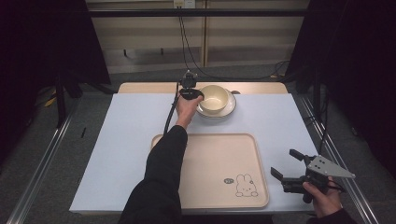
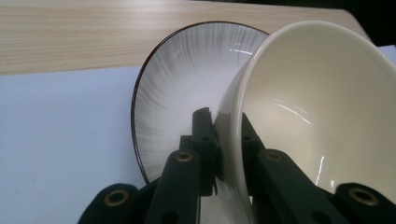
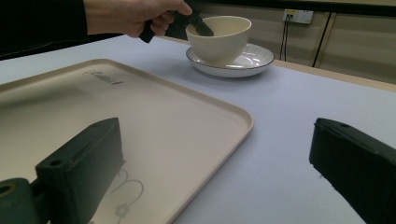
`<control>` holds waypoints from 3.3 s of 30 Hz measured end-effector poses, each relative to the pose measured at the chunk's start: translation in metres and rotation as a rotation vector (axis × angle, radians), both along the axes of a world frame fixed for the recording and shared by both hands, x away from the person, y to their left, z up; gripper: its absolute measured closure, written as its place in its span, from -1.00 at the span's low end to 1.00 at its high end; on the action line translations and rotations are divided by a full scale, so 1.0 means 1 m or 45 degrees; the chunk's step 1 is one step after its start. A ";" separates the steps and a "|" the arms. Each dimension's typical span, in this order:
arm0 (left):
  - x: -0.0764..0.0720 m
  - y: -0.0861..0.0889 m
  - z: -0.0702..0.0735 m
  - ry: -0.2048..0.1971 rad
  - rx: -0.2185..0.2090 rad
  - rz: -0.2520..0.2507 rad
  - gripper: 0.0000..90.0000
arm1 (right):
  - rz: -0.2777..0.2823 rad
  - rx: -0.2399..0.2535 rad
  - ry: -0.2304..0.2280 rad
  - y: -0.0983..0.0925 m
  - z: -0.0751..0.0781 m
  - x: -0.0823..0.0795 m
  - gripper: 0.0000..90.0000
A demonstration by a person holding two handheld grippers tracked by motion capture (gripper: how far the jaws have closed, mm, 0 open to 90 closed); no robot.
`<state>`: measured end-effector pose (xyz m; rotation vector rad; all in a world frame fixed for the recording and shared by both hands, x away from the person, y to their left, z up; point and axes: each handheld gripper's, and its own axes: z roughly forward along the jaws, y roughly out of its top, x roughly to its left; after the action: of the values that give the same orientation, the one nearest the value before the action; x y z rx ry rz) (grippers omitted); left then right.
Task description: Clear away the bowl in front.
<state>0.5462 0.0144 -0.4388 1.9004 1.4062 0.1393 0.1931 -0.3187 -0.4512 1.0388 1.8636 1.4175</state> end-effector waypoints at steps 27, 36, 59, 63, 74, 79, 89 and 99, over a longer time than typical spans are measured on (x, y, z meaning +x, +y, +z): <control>-0.013 0.024 0.031 -0.094 -0.011 -0.026 0.86 | -0.007 -0.006 -0.013 0.000 0.000 0.000 -0.94; -0.020 0.032 0.042 -0.118 -0.050 -0.037 0.86 | -0.005 -0.005 -0.008 0.000 0.000 0.000 -0.95; -0.047 0.048 0.061 -0.139 -0.086 -0.123 0.86 | -0.002 -0.010 -0.016 0.000 0.000 -0.001 -0.97; -0.055 0.044 0.064 -0.138 -0.042 -0.149 0.86 | -0.003 -0.013 -0.019 0.000 0.000 -0.001 -0.97; -0.074 0.036 0.066 -0.136 -0.075 -0.242 0.86 | -0.003 -0.012 -0.021 0.000 0.000 0.000 -0.97; -0.081 0.027 0.062 -0.118 -0.076 -0.287 0.86 | -0.012 -0.007 -0.023 0.000 0.000 -0.001 -1.00; -0.094 0.008 0.062 -0.107 -0.129 -0.359 0.86 | -0.017 -0.003 -0.026 0.000 0.000 -0.001 -1.00; -0.103 -0.018 0.050 -0.074 -0.105 -0.421 0.86 | -0.029 -0.007 -0.041 0.000 0.000 0.000 -1.00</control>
<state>0.4432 -0.0033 -0.3891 2.0128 1.0267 -0.0235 0.1930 -0.3186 -0.4508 1.0261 1.8260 1.4074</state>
